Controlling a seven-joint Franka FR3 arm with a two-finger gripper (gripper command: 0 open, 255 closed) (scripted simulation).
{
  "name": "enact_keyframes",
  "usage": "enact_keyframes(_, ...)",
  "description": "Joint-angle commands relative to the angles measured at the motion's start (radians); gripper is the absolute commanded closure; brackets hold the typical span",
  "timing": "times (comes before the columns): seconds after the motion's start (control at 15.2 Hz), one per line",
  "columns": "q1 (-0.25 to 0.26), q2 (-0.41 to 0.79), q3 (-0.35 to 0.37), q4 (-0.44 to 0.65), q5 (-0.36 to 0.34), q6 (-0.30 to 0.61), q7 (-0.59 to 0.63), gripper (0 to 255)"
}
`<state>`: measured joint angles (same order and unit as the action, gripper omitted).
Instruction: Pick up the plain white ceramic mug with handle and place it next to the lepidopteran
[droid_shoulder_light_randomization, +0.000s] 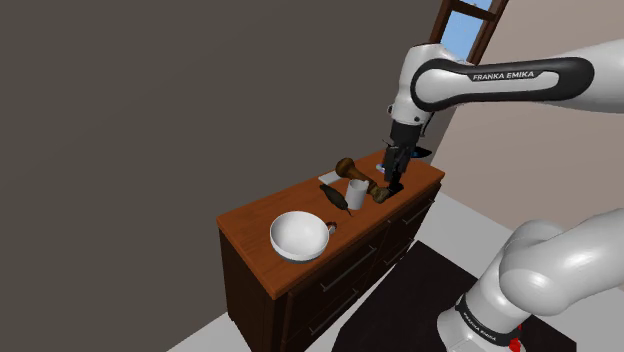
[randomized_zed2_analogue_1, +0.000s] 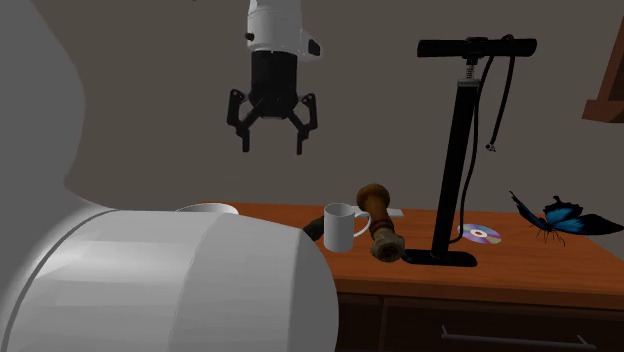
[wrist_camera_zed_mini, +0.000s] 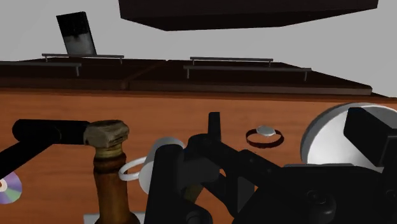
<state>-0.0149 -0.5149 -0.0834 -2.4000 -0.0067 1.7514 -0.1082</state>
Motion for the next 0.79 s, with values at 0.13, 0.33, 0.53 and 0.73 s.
enact_keyframes(0.13, -0.005, 0.141, -0.030, 0.026, -0.029, 0.111, -0.070, 0)
enact_keyframes(0.33, -0.008, 0.247, -0.047, 0.053, -0.044, 0.187, -0.118, 0)
enact_keyframes(0.53, -0.011, 0.357, -0.062, 0.092, -0.055, 0.256, -0.163, 0)
enact_keyframes(0.73, -0.016, 0.471, -0.073, 0.143, -0.061, 0.317, -0.208, 0)
